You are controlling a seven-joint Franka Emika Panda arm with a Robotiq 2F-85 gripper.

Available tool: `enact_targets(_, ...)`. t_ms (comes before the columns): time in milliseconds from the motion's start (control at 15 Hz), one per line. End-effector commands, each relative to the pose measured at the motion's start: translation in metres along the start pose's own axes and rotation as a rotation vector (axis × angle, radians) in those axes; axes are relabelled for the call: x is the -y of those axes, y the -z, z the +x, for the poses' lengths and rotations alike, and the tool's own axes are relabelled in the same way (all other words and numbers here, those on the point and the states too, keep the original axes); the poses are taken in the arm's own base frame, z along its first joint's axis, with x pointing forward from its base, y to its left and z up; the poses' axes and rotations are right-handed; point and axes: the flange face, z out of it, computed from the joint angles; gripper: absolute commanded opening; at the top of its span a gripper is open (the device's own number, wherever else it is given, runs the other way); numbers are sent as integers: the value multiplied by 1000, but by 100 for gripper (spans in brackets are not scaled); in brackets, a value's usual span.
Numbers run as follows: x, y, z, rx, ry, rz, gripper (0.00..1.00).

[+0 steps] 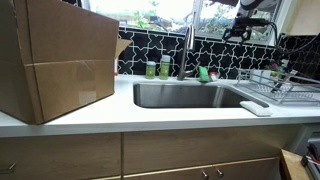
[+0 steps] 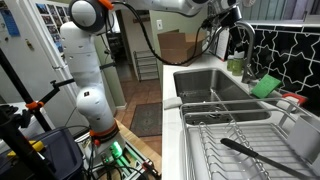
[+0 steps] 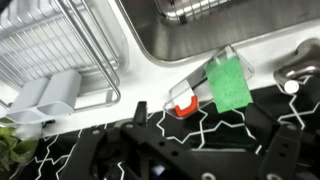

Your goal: Put the white sponge on the edge of the sink then put the green sponge in the sponge holder

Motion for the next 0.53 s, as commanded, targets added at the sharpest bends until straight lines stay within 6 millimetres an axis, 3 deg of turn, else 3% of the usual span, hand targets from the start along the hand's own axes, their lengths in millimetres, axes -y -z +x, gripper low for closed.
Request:
enact_targets(0,-43,16,-37,191,74,-2,100)
enact_targets(200,-64,24,-56,352,117,-69,100)
enact_targets(467,-76,26,-73,521,136,-165,100)
